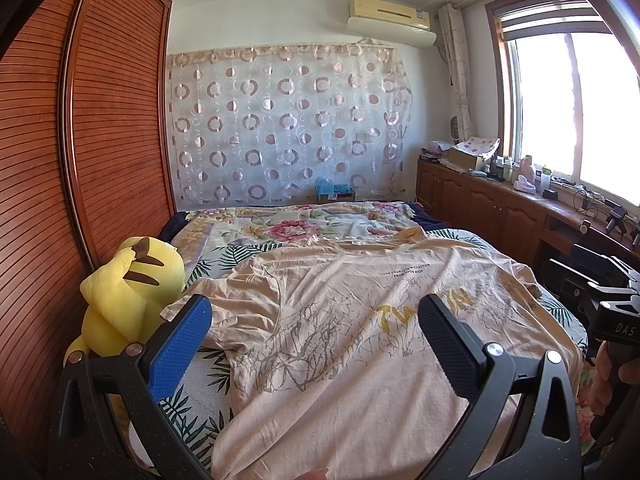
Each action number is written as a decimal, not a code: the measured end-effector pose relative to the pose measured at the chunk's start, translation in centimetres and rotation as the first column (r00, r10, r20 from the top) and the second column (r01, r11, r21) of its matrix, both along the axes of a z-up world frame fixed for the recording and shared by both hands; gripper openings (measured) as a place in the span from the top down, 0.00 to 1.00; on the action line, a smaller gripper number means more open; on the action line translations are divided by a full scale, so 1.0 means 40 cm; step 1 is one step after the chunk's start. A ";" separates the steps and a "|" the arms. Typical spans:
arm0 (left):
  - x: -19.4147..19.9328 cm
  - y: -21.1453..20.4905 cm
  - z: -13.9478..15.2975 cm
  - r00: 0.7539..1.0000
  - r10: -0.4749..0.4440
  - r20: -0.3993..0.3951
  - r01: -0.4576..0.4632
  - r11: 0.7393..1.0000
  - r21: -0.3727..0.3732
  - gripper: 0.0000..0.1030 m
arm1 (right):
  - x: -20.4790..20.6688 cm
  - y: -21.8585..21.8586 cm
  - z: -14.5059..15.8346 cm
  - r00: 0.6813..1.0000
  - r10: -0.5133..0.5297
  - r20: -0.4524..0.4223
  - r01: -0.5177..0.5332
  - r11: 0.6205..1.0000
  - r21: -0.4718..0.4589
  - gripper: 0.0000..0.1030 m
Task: Fold small clothes
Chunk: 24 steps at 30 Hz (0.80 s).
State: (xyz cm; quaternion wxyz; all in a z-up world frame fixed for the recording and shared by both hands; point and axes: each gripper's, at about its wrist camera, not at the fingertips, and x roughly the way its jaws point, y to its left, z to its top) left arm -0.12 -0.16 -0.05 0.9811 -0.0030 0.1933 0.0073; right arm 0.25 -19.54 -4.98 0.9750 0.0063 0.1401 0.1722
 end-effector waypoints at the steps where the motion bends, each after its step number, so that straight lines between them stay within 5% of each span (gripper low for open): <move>1: 0.001 0.000 -0.003 1.000 -0.003 -0.003 0.003 1.000 -0.005 0.00 | 0.001 0.000 -0.001 1.000 0.001 -0.002 -0.001 1.000 0.001 0.00; 8: 0.041 0.014 0.005 0.998 0.005 -0.064 -0.007 1.000 -0.027 0.00 | 0.033 0.005 -0.027 0.999 0.031 -0.039 -0.030 0.999 0.021 0.00; 24: 0.140 0.184 -0.135 0.977 0.069 -0.201 -0.078 0.996 -0.041 0.00 | 0.097 0.042 -0.044 0.990 0.084 -0.116 -0.088 0.996 -0.035 0.00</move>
